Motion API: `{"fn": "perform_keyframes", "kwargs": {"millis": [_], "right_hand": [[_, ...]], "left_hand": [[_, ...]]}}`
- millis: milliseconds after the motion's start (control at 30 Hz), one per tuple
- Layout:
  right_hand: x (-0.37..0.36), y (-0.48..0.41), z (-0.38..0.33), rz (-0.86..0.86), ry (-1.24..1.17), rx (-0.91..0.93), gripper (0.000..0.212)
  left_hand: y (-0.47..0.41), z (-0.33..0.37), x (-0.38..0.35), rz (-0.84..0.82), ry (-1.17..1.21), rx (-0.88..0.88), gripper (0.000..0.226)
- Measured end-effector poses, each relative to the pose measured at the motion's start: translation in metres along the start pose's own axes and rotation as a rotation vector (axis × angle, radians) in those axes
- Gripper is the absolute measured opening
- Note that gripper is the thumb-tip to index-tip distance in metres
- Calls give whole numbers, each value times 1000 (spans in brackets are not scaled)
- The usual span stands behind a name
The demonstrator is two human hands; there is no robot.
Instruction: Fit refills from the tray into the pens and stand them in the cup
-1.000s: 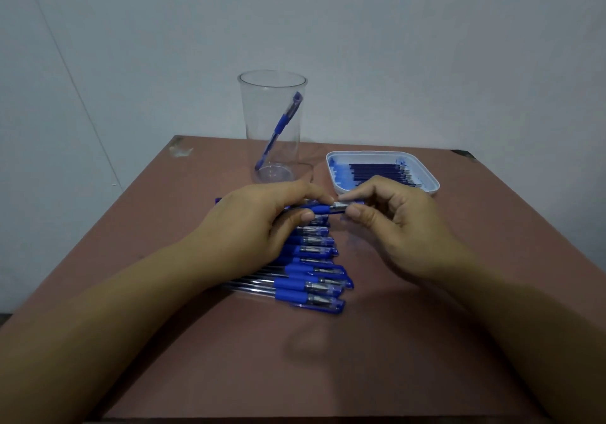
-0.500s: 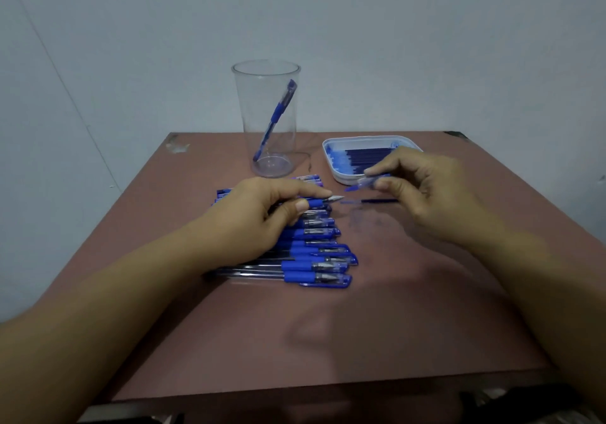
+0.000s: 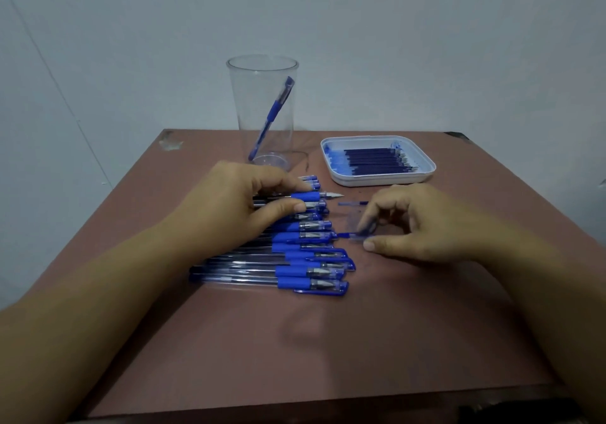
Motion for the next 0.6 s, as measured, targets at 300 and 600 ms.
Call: {"fn": "perform_keyframes", "kwargs": {"millis": [300, 600], "right_hand": [[4, -6, -38, 386, -88, 240, 11], [6, -1, -44, 437, -22, 336, 13]], "left_hand": [[0, 12, 3, 48, -9, -84, 30], [2, 12, 0, 46, 66, -57, 22]]}}
Point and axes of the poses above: each hand's wrist, its own y-axis away from the middle knuckle, its own x-axis out of the back of the hand, z = x × y, the point moved 9 cm from there along -y, towards the middle knuckle, and after that the axes turned 11 degrees about -y, right-handed, at the moved point
